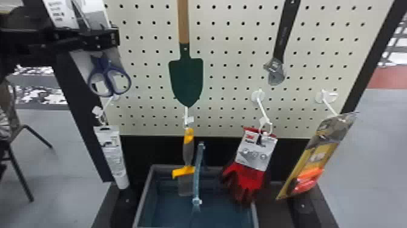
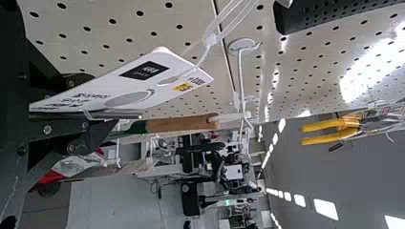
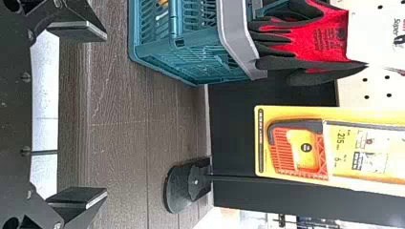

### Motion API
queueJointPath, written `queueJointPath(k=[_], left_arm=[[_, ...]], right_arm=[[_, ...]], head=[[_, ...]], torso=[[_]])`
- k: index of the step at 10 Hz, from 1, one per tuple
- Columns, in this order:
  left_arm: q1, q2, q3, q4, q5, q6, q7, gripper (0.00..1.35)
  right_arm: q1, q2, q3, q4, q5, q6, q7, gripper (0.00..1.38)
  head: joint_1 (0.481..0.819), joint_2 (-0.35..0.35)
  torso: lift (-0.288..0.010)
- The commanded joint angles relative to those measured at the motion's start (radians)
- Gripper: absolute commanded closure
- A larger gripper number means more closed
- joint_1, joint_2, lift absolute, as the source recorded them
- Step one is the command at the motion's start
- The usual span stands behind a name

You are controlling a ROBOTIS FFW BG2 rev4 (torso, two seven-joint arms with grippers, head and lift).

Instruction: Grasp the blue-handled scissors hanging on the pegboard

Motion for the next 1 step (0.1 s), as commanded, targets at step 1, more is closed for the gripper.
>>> queueJointPath(k=[1], left_arm=[[0.0,0.0,0.001,0.0,0.0,0.002,0.0,1.15]], right_arm=[[0.0,0.0,-0.001,0.001,0.0,-0.001,0.0,0.15]], head=[[0.549,0.0]], torso=[[-0.1]])
